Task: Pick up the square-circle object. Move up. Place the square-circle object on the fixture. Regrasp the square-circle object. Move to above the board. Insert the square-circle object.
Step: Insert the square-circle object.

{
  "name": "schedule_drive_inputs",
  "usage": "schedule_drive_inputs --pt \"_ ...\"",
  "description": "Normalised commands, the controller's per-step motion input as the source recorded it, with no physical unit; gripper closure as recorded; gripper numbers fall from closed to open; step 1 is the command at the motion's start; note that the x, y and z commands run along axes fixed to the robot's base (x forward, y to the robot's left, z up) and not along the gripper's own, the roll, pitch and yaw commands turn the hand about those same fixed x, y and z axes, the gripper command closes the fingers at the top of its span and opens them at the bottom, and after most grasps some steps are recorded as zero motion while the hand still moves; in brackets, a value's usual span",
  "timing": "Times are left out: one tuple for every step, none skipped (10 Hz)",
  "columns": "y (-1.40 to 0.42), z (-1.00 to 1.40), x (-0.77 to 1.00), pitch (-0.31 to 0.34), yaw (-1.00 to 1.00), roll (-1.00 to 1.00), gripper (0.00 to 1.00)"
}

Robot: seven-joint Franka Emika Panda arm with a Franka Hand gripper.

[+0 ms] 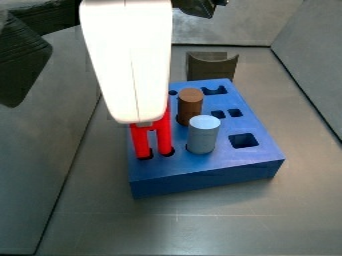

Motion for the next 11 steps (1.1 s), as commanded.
schedule_drive_inputs --pt "-0.13 -0.16 0.00 0.000 0.02 0.02 1.00" --pt "-0.07 -0.19 0.00 0.000 0.02 0.02 1.00" --pt "-0.01 -0.22 0.00 0.000 0.02 0.02 1.00" --pt "0.00 -0.23 0.00 0.000 0.05 0.04 1.00" --pt "0.00 -0.12 0.00 0.000 0.04 0.02 1.00" --pt "0.00 -0.01 0.00 0.000 0.00 0.01 1.00" --pt "0.00 -0.38 0.00 0.000 0.00 0.08 1.00" --pt "0.00 -0.47 0.00 0.000 0.00 0.07 1.00" --pt "0.00 -0.17 0.00 0.000 0.00 0.03 1.00" --pt "0.05 -0.79 0.09 -0.007 0.01 0.02 1.00" --pt "0.05 -0.82 0.04 -0.024 0.00 0.00 1.00"
